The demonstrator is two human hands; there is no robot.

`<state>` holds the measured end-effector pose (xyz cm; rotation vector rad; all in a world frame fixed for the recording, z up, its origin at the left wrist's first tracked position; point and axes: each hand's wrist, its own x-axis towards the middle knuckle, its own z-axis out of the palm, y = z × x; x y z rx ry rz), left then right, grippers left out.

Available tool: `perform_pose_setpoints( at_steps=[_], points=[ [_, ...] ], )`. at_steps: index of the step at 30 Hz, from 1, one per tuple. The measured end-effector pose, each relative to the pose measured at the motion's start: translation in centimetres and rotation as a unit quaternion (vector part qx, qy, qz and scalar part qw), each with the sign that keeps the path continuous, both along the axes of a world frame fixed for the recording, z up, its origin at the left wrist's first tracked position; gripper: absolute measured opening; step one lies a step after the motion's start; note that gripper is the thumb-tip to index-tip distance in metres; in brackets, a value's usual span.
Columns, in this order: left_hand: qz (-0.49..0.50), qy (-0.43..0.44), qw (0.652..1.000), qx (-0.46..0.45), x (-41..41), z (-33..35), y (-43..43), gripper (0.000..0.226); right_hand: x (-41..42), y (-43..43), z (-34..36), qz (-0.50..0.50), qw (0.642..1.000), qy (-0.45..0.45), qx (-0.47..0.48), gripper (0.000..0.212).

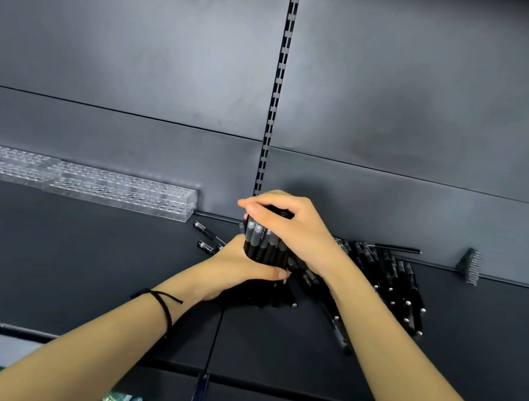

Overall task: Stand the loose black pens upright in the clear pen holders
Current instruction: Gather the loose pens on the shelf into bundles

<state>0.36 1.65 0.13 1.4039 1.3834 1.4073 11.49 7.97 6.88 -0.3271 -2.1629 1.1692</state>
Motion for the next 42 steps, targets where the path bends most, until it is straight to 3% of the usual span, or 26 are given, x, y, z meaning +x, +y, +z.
perform_pose_setpoints(
  at_steps=[5, 9, 14, 23, 30, 36, 42],
  points=[
    [-0.031, -0.014, 0.999, -0.032, 0.6, -0.3, -0.2, 0.013, 0.2, 0.4, -0.3, 0.003, 0.998, -0.015, 0.064, 0.015],
    [-0.044, -0.007, 0.997, -0.058, 0.9, -0.4, -0.4, 0.021, 0.6, 0.7, -0.6, 0.000, 0.999, -0.004, 0.036, 0.007],
    [-0.025, -0.022, 0.997, -0.064, 1.0, 0.1, -0.6, 0.024, 0.0, 0.9, -0.3, -0.046, 0.999, -0.005, 0.024, 0.013],
    [0.056, -0.011, 0.998, -0.034, -1.0, 2.5, -3.1, 0.062, -4.1, 0.6, 0.3, -0.100, 0.983, 0.101, -0.115, 0.013],
    [0.057, -0.027, 0.996, -0.070, -7.2, 3.2, -8.5, 0.060, -11.2, -4.1, 0.0, -0.089, 0.975, 0.119, -0.165, 0.017],
    [0.020, -0.047, 0.988, -0.146, -16.0, 4.2, -16.7, 0.041, -19.9, -10.3, -1.4, -0.077, 0.964, 0.112, -0.230, 0.019],
    [0.081, 0.029, 0.981, -0.171, -25.3, 3.1, -23.1, 0.062, -29.9, -16.7, -2.8, -0.093, 0.942, 0.127, -0.297, 0.014]
  ],
)
